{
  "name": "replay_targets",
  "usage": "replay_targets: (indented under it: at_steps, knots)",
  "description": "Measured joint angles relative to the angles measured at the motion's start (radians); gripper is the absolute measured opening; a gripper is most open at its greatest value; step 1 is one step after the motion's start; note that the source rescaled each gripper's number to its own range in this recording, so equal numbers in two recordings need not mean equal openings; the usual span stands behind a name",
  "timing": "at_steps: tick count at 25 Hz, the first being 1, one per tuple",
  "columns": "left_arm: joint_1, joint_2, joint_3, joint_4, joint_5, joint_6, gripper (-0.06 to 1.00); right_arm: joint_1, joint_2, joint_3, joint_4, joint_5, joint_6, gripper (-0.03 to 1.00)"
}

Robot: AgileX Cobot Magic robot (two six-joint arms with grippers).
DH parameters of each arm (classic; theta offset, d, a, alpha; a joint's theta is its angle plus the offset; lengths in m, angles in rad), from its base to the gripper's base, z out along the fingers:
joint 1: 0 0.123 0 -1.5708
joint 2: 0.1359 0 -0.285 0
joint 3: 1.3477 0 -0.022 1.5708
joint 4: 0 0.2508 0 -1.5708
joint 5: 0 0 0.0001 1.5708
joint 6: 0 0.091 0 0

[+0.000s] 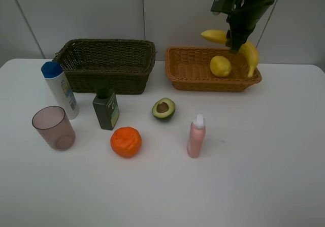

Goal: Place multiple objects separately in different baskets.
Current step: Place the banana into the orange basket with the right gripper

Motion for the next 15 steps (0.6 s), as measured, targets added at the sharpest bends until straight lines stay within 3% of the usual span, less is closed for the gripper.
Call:
replay_targets:
  at_steps: [7, 15]
  knots:
    - [0.0, 0.0, 0.0, 0.0, 0.0, 0.0, 1.0, 0.0, 0.041, 0.0, -0.006, -0.118, -0.029, 0.03]
    - [0.0, 0.0, 0.0, 0.0, 0.0, 0.0, 1.0, 0.0, 0.095, 0.0, -0.006, -0.148, -0.084, 0.03]
